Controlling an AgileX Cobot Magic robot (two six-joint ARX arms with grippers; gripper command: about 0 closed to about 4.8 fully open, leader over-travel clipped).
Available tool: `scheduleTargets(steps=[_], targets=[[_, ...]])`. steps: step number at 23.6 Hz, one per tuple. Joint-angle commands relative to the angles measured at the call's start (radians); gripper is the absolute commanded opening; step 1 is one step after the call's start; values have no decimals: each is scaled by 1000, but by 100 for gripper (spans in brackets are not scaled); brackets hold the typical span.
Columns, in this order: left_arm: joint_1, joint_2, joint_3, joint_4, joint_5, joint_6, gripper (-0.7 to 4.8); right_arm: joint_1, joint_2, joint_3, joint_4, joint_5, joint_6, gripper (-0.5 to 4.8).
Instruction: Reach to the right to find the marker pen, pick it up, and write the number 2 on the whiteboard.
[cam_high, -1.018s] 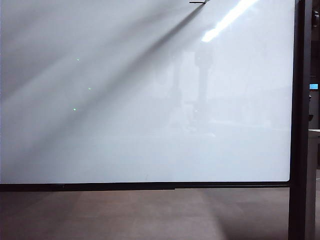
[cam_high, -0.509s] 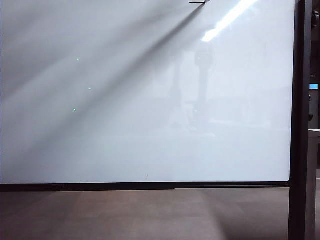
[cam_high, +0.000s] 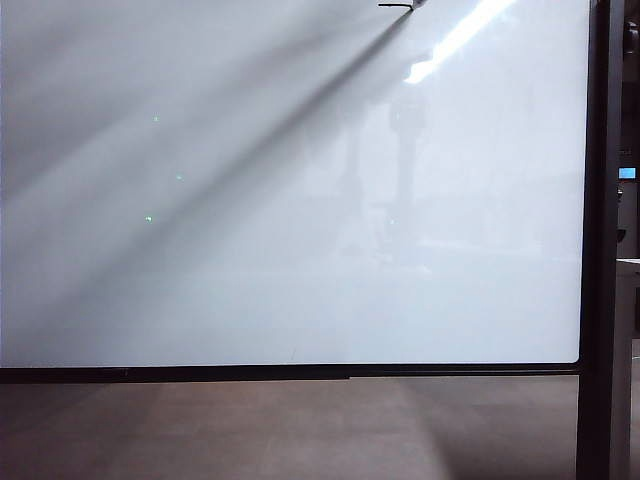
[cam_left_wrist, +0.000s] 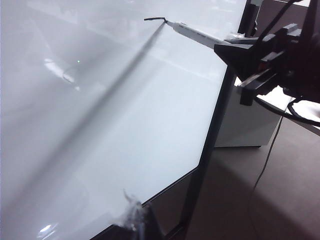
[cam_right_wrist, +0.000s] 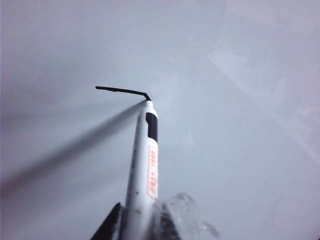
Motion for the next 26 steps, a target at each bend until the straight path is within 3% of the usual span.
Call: scheduleTargets(steps=[1,26], targets=[[2,-1,3,6,6,4,-5,-3,5,6,-3,16,5,18],[2,-1,3,6,6,4,-5,-3,5,6,-86,-10,53,18]])
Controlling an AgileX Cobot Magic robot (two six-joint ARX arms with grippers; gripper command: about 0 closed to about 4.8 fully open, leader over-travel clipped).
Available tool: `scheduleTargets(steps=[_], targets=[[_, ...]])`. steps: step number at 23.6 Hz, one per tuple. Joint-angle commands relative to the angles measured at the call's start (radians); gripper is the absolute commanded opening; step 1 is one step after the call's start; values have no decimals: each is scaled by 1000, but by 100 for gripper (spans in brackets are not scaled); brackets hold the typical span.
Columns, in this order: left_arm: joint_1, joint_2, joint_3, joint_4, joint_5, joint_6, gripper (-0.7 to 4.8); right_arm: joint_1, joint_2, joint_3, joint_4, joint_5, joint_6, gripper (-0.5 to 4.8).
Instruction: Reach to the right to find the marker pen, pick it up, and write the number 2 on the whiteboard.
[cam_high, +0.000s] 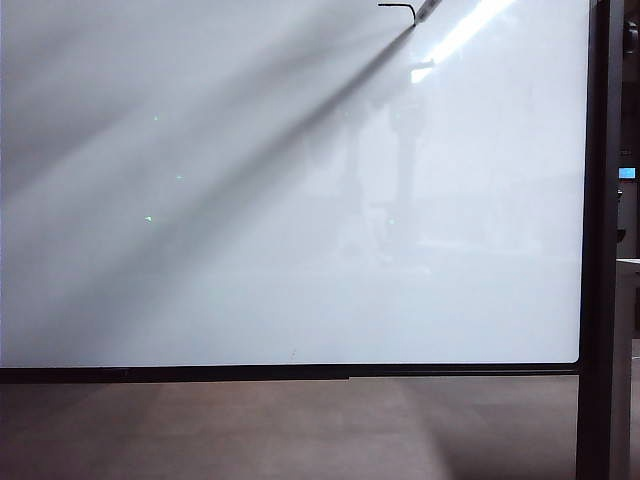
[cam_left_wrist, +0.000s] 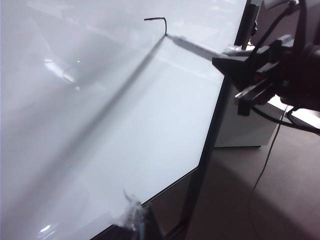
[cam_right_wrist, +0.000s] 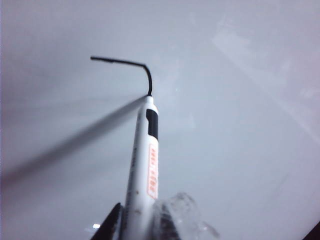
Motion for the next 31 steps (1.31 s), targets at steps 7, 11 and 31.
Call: scheduleTargets(steps=[7,11,31], targets=[[2,-1,3,6,6,5,-5,-2,2,4,-18,-5,14,18],[2,-1,3,6,6,5,-5,0,-13,4,-31,-5,14,18],[2,-1,3,6,7,4,-5,-5,-60,-39,-18,-159,15,18]])
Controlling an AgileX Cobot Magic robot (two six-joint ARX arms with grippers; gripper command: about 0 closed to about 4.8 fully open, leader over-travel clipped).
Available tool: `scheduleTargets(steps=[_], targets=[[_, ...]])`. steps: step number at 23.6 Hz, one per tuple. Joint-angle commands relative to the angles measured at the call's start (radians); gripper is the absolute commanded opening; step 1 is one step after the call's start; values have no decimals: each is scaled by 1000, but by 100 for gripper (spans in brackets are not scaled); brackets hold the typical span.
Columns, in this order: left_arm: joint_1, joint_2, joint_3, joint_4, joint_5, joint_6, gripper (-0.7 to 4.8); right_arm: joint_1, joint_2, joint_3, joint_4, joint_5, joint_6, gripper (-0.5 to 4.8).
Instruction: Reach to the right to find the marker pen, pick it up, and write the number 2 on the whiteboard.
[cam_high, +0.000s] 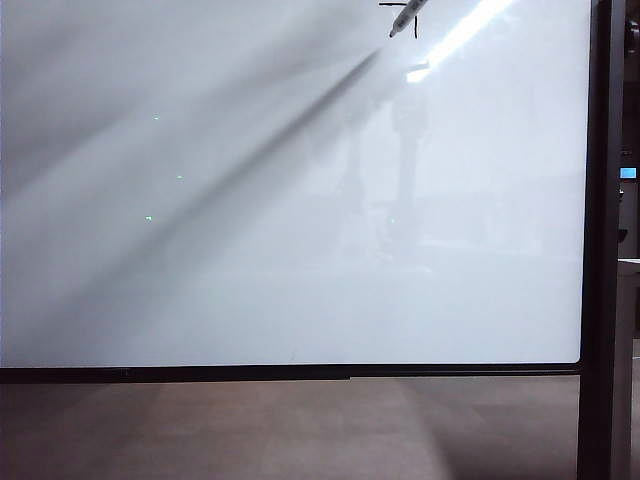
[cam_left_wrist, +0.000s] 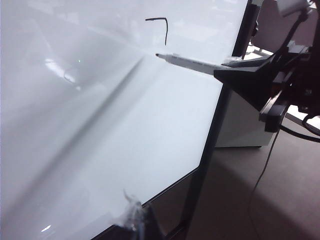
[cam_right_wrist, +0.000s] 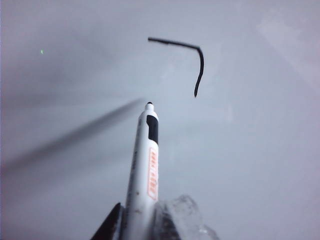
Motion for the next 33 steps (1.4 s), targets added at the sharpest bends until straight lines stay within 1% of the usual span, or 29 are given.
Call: scheduleTargets(steps=[1,4,7,13,33], targets=[[2,-1,3,6,7,5,-5,-8,-5,-39,89,-3,2,18],[2,-2,3,6,7,5,-5,-11,-5,-79,151,-14,2,18],[2,-2,3,6,7,5,-5,-11,-5,-90,174,-38,2,18],[2,-2,3,6,7,5,-5,-11,-5,-89,223,-47,-2,18],[2,-2,3,5,7,4,-5,-29,19,-89,234,-52,-4,18]])
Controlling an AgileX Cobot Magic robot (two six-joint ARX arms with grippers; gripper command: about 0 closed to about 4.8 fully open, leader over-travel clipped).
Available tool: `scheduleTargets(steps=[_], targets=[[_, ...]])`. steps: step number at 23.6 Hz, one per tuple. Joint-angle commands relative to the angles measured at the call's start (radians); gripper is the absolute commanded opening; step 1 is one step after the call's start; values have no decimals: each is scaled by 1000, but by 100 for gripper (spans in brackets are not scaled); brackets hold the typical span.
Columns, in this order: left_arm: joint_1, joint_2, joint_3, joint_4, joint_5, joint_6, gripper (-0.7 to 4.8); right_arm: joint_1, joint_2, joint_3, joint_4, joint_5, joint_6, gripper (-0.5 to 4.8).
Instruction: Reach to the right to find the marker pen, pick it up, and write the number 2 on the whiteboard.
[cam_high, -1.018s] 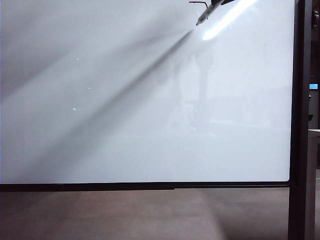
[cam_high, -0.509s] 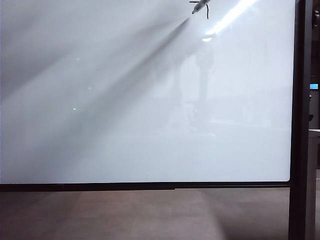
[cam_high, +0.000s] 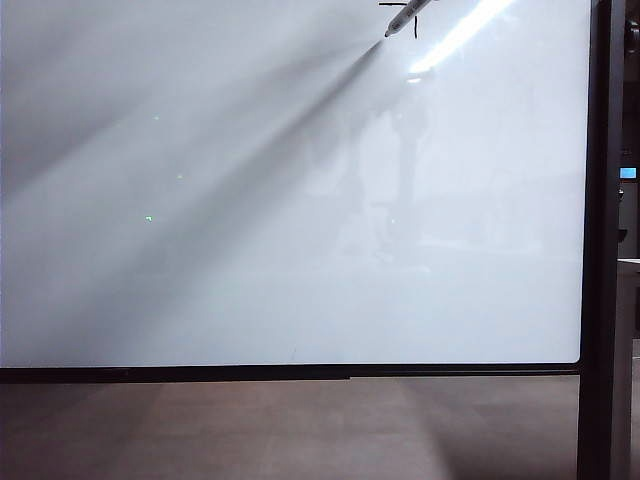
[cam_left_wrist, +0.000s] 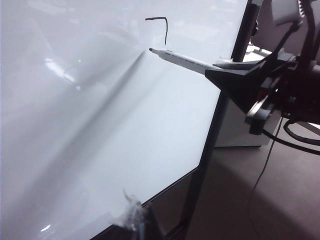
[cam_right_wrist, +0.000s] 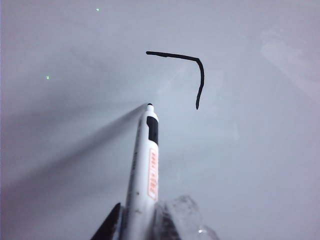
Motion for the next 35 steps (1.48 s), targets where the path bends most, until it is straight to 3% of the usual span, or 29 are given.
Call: scheduleTargets(steps=[1,24,35], targets=[[2,-2,3,6,7,4,-5,-3,0,5,33,-2,-4,18],[2,-2,3,6,6,4,-5,-4,16,5,55,-16,-6,18],[2,-2,3,6,7,4,-5,-4,16,5,55,32,-6,18]])
